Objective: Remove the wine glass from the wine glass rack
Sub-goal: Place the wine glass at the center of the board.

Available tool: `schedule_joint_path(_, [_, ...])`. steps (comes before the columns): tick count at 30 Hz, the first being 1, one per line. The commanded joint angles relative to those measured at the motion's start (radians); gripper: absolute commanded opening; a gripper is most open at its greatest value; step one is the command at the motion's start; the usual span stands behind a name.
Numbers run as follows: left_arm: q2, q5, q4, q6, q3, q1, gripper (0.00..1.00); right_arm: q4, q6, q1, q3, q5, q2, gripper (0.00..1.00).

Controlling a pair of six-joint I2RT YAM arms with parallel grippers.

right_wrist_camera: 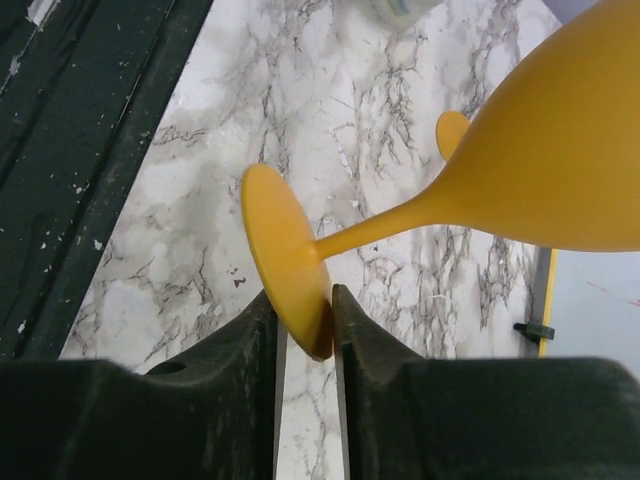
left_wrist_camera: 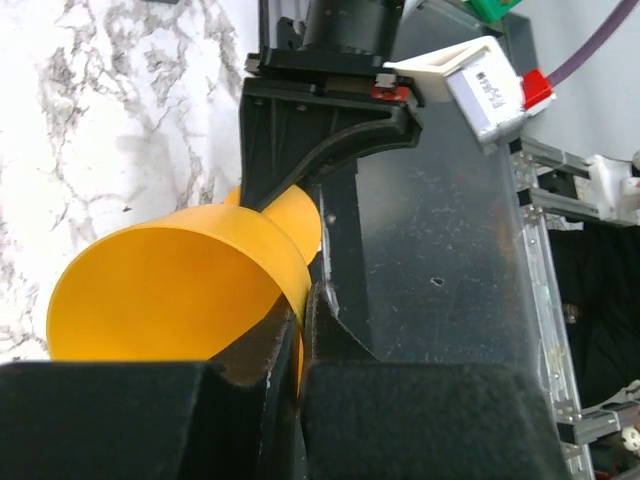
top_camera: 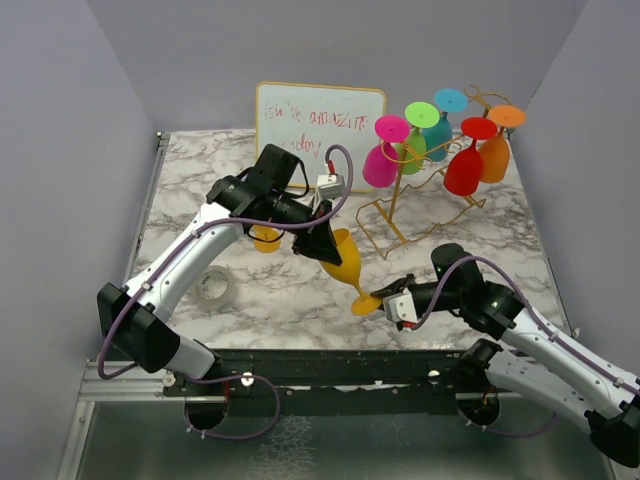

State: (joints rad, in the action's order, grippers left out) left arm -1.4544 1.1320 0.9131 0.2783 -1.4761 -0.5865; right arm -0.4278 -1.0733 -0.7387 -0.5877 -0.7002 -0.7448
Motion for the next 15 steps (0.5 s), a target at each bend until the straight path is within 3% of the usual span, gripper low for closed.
schedule_joint_path(1, [0.030,-0.115,-0.023,0.062,-0.007,0.007,0.00,-0.017,0.012,-0.004,-0.008,-0.025,0.019,0.32])
schedule_joint_path(9, [0.059,-0.229,-0.021,0.037,0.001,0.007,0.00,-0.069,0.034,-0.005,-0.012,0.002,0.065,0.37])
schedule_joint_path(15, [0.077,-0.439,-0.022,-0.073,0.061,0.001,0.00,0.047,0.188,-0.004,0.036,-0.004,0.134,0.37])
